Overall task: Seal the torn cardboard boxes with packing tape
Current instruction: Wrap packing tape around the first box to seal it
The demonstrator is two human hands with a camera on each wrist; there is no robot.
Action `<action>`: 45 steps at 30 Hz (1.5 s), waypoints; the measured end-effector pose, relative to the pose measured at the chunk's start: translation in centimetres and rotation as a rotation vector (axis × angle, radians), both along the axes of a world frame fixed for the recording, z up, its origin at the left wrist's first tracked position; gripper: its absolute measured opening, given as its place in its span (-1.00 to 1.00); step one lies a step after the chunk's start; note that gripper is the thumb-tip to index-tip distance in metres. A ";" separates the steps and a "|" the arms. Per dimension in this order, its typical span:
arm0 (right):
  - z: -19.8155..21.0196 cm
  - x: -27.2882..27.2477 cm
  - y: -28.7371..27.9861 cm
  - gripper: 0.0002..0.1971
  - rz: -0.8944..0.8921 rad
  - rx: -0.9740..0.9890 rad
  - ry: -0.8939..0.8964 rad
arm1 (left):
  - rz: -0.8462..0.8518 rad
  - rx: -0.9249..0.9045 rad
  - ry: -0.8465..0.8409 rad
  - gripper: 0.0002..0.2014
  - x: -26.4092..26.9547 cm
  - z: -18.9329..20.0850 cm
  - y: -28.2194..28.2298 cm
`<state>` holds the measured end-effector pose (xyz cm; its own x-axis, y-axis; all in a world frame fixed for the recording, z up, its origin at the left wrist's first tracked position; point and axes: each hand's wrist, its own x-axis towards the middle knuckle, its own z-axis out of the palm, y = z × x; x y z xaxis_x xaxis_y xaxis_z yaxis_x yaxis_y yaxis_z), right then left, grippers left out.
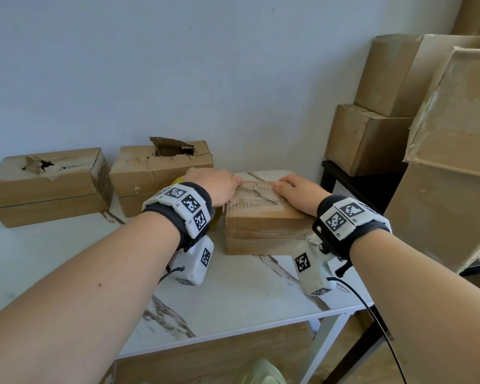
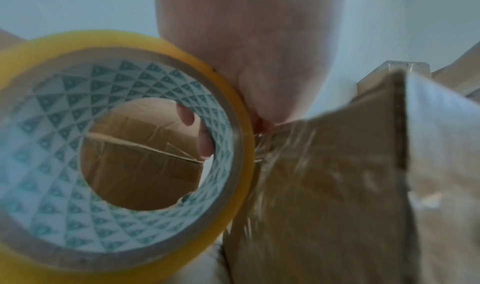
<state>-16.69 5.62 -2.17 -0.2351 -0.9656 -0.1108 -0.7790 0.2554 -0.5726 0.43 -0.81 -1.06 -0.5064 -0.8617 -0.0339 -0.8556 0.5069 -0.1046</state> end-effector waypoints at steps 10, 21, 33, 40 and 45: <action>-0.1 -0.4 0.1 -0.59 0.029 -0.079 -0.055 | -0.012 0.049 0.145 -0.65 2.0 -0.2 -1.7; 0.1 -0.4 0.5 -0.25 0.011 0.001 -0.074 | -0.045 0.227 0.044 -0.13 2.3 1.5 0.0; 1.0 -0.7 0.0 -0.31 0.127 0.099 -0.095 | -0.109 0.484 0.198 -0.12 2.9 2.2 -0.3; 1.2 -0.8 0.3 -0.59 0.110 0.109 -0.124 | -0.096 0.474 0.276 -0.28 3.7 2.4 -0.1; 2.3 0.4 0.8 -0.55 0.101 0.083 0.071 | -0.045 0.369 0.312 -0.58 4.7 2.0 0.4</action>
